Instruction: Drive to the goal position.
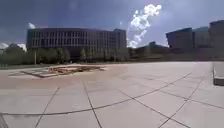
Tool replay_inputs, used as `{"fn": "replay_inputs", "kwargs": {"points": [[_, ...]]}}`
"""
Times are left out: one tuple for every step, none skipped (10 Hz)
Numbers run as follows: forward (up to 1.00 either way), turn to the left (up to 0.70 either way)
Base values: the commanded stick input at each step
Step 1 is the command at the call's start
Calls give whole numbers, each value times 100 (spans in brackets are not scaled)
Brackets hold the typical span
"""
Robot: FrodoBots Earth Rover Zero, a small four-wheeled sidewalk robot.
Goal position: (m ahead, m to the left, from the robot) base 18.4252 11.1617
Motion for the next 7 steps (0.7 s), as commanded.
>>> {"fn": "replay_inputs", "kwargs": {"points": [[85, 1], [85, 1], [85, 1], [85, 1], [85, 1], [85, 1], [85, 1]]}}
